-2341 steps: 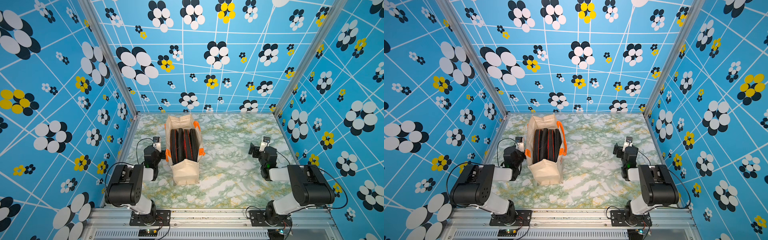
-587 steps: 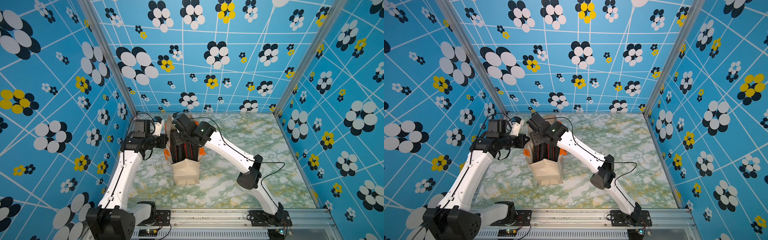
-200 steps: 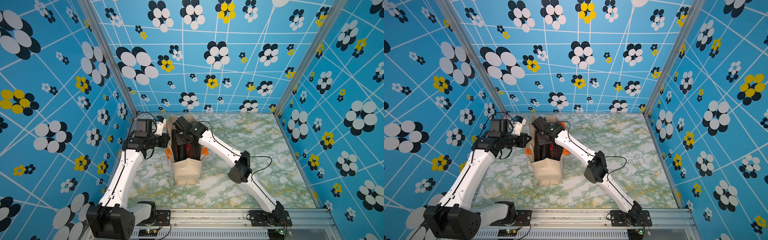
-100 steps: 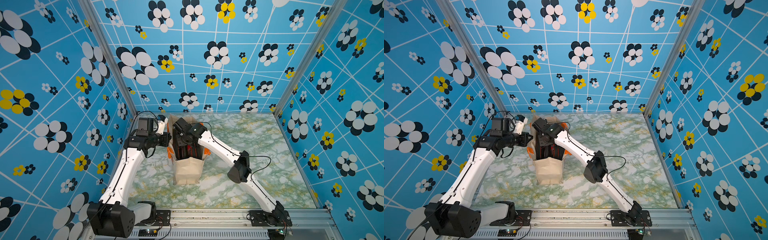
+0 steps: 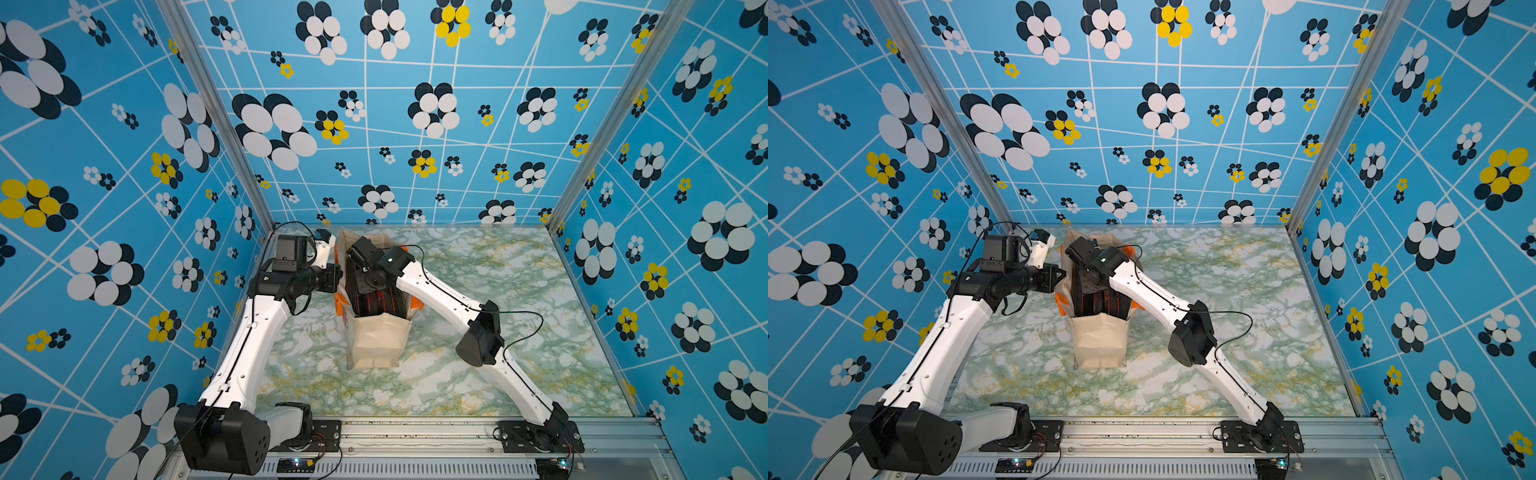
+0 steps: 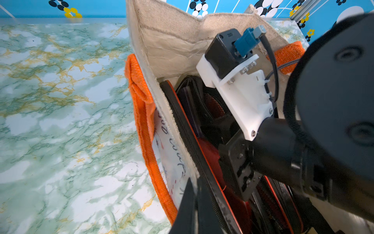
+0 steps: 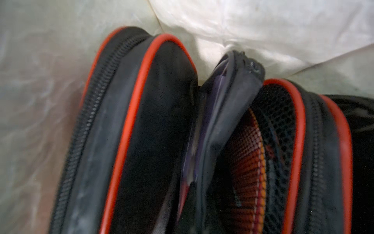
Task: Remove the ping pong set from the canvas bag
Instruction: Pick up the ping pong set from the canvas bag.
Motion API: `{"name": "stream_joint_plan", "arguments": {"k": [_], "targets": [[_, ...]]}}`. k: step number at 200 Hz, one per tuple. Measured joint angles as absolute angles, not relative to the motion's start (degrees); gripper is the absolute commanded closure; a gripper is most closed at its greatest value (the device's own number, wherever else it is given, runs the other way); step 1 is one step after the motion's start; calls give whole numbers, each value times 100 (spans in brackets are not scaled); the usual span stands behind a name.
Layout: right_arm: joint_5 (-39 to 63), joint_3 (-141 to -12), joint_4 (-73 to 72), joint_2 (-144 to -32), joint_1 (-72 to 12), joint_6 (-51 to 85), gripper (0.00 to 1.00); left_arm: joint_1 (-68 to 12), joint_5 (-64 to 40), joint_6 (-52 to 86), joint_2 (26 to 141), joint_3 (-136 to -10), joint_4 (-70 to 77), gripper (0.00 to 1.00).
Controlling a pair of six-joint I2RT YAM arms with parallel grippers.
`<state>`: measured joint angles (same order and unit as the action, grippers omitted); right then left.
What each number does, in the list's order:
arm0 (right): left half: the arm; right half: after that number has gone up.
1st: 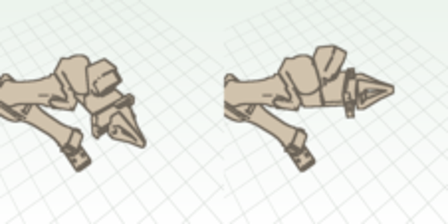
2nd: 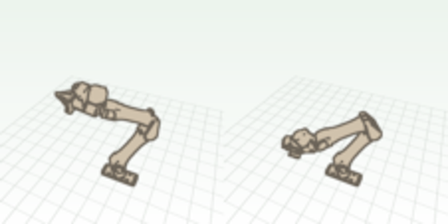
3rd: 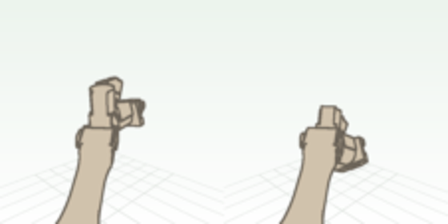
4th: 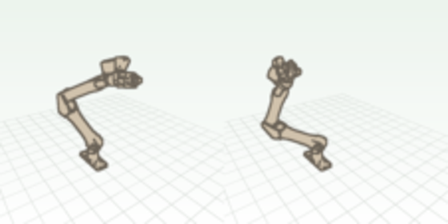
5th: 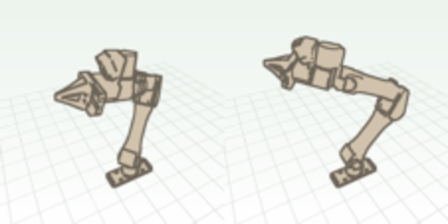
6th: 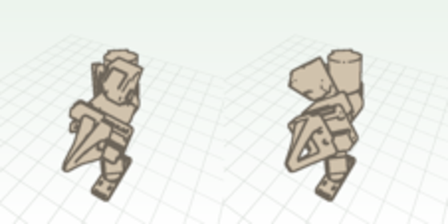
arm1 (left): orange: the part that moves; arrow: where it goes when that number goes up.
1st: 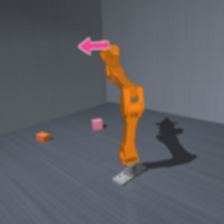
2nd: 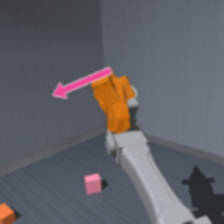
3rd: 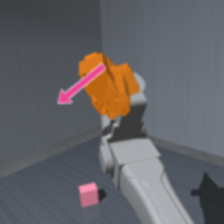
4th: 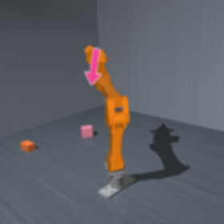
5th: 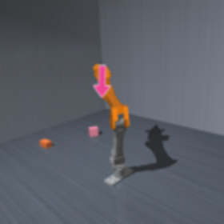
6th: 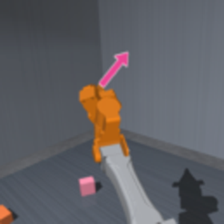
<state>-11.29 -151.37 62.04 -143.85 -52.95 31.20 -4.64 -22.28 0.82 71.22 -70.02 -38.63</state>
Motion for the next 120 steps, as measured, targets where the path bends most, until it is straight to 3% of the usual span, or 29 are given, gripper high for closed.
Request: {"name": "stream_joint_plan", "arguments": {"k": [120], "targets": [[-1459, -15327, 6460, -13747, -5435, 2998, 100, -497, -2185, 40, 7185, -7083, -3883, 100]]}}
